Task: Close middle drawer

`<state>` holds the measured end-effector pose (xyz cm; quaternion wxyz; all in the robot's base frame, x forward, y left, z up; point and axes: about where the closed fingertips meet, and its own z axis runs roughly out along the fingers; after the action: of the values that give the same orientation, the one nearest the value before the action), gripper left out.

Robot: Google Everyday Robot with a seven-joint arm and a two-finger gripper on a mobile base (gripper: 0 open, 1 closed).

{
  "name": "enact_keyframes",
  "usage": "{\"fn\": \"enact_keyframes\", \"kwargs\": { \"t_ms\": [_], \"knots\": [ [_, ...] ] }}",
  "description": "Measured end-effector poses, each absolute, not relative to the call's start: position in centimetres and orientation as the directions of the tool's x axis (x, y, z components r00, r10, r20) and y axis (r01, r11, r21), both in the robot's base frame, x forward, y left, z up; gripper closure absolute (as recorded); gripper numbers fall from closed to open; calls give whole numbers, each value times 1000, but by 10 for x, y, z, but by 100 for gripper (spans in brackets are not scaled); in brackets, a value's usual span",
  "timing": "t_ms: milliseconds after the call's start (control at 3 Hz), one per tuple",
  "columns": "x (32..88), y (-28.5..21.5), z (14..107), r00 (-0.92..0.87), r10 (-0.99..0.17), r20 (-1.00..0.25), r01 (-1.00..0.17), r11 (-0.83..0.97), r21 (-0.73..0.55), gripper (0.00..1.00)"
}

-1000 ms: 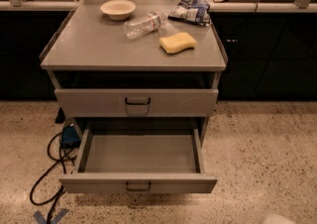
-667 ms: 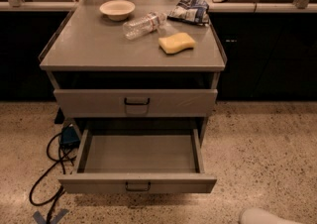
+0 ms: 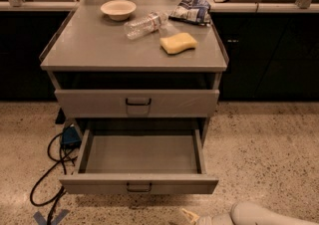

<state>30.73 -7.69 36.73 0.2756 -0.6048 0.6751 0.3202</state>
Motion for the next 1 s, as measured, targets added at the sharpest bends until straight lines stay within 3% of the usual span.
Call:
{"fn": "enact_keyframes", "kwargs": {
  "t_ms": [333,1000],
  "knots": [
    [330,-60,392,-47,-649,-760,-996,87,-13,0],
    [351,-65,391,-31,-633,-774,-990,124,-62,0]
  ]
}}
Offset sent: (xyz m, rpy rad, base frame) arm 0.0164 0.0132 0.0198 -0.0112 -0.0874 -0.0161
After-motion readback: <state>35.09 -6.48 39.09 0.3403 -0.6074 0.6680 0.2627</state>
